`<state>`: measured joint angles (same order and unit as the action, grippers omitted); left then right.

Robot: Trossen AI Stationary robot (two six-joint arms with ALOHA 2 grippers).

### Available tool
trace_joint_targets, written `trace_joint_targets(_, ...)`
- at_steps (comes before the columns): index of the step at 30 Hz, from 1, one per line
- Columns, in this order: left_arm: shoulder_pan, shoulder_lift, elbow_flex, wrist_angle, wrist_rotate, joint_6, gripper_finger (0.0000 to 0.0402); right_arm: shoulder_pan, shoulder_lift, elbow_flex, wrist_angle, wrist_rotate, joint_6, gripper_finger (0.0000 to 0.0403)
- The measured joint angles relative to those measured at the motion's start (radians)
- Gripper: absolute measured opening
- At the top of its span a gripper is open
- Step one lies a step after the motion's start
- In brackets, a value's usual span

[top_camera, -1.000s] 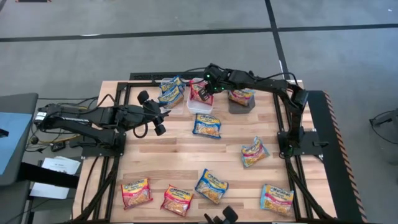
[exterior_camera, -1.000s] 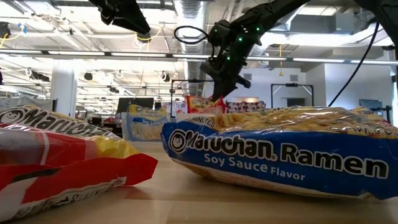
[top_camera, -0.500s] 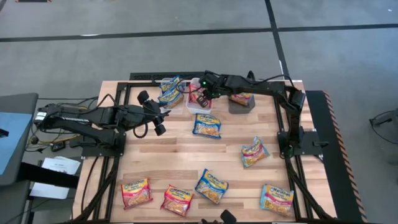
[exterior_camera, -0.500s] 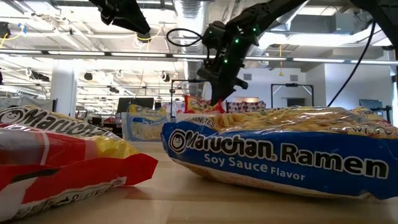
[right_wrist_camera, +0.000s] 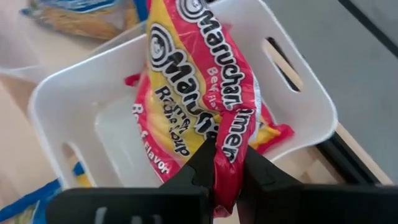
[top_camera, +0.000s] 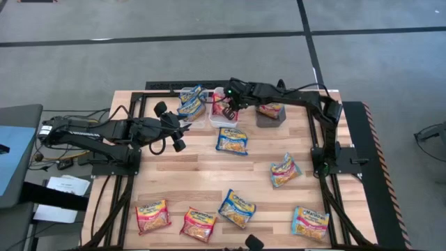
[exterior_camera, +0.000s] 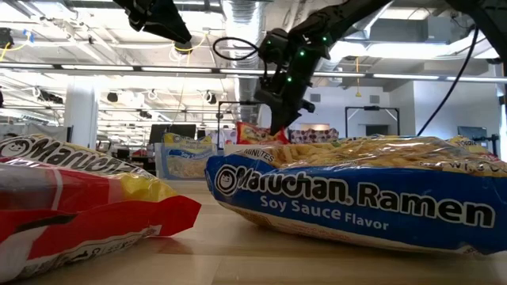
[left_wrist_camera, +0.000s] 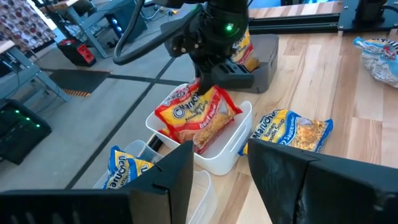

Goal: Sort Maruchan noodles
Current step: Put the red noodle pack into the white bin

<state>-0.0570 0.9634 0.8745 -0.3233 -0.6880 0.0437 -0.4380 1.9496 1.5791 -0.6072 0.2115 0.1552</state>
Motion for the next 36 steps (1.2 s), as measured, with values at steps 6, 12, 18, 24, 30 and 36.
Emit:
trace_joint_targets(6, 0.0, 0.0, 0.0, 0.0, 0.0, 0.0, 0.0143, 0.019, -0.013, -0.001, 0.026, 0.0, -0.037, 0.005)
trace_joint_targets(12, 0.0, 0.0, 0.0, 0.0, 0.0, 0.0, 0.0143, 0.036, -0.028, -0.002, 0.012, 0.0, -0.051, 0.005)
trace_joint_targets(18, 0.0, 0.0, 0.0, 0.0, 0.0, 0.0, 0.0143, 0.059, -0.045, -0.002, 0.006, 0.001, -0.051, 0.005)
trace_joint_targets(24, 0.0, 0.0, 0.0, 0.0, 0.0, 0.001, 0.0143, 0.043, -0.049, -0.001, -0.034, -0.028, -0.044, 0.005)
trace_joint_targets(30, 0.0, 0.0, 0.0, 0.0, 0.0, 0.0, 0.0143, 0.011, -0.029, -0.002, -0.008, -0.079, -0.048, 0.005)
trace_joint_targets(36, 0.0, 0.0, 0.0, 0.001, 0.0, 0.0, 0.0143, -0.016, -0.031, 0.0, -0.018, -0.086, -0.061, 0.005)
